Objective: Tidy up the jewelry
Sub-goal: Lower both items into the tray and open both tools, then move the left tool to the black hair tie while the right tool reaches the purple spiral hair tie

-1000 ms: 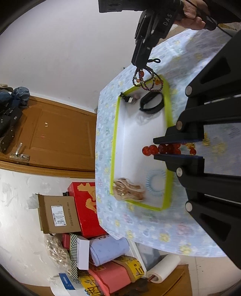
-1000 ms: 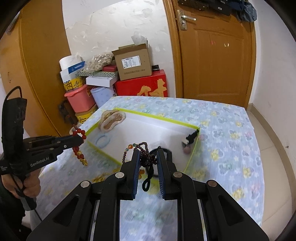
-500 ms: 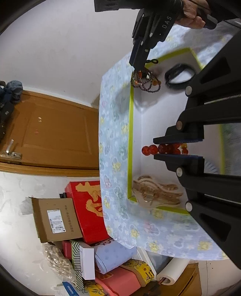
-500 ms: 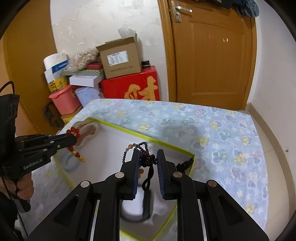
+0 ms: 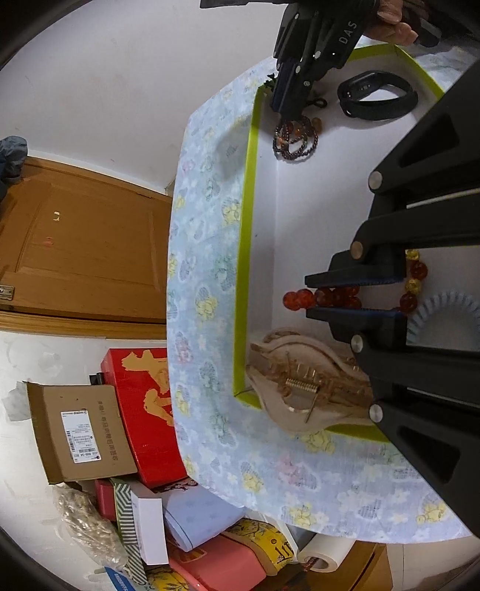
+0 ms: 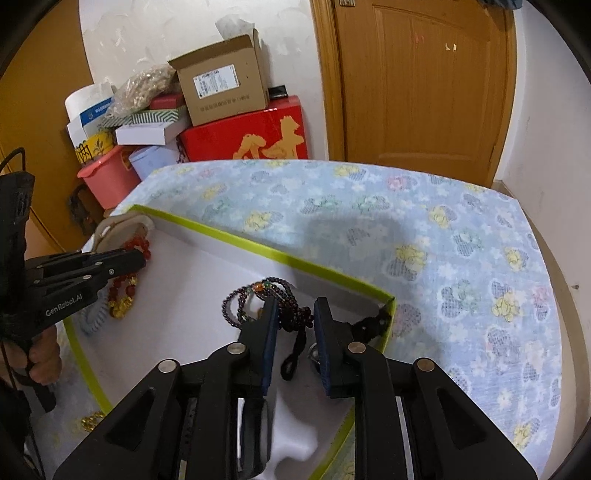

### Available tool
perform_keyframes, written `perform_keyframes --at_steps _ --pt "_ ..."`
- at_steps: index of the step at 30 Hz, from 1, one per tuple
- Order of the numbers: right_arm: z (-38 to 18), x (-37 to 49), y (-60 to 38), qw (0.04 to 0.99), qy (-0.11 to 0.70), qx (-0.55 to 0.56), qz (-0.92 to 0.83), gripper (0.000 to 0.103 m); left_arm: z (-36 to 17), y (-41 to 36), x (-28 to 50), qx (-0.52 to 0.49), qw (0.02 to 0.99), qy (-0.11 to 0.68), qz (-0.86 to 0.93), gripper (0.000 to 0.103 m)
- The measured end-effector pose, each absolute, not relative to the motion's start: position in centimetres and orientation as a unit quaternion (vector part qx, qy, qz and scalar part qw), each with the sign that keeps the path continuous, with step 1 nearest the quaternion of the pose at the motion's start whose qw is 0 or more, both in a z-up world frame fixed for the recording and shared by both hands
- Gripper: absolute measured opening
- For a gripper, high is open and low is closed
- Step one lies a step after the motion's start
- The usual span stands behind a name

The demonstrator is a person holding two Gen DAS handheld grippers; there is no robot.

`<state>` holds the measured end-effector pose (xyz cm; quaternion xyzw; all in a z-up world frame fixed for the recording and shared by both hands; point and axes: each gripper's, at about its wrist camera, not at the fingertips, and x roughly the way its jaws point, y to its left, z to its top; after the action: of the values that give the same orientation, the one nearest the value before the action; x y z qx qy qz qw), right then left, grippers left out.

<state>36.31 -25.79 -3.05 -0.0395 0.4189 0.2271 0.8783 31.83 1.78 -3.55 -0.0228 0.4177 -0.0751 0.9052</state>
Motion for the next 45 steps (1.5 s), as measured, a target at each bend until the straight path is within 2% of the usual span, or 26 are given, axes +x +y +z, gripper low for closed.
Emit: perform_keyframes --at_steps 5,9,11,27,45 --pt "-2.7 36.0 -25.9 0.880 0.416 -0.040 0.225 0.025 -3.5 1.9 31.9 -0.022 0.906 0.415 -0.072 0.011" --pt "-1.9 35.1 -26.1 0.883 0.408 -0.038 0.228 0.037 -3.2 2.1 31.2 -0.025 0.909 0.410 -0.072 0.023" --pt "-1.4 34.6 -26.2 0.885 0.404 -0.035 0.231 0.038 -2.7 2.4 30.7 -0.032 0.910 0.406 -0.076 0.027" --pt "1.8 25.0 -28.3 0.891 0.383 -0.016 0.243 0.038 1.4 2.1 21.0 -0.034 0.924 0.371 -0.088 0.028" --pt "2.0 12.9 -29.5 0.886 0.385 -0.012 0.258 0.038 1.2 1.6 8.7 -0.034 0.922 0.375 -0.092 0.028"
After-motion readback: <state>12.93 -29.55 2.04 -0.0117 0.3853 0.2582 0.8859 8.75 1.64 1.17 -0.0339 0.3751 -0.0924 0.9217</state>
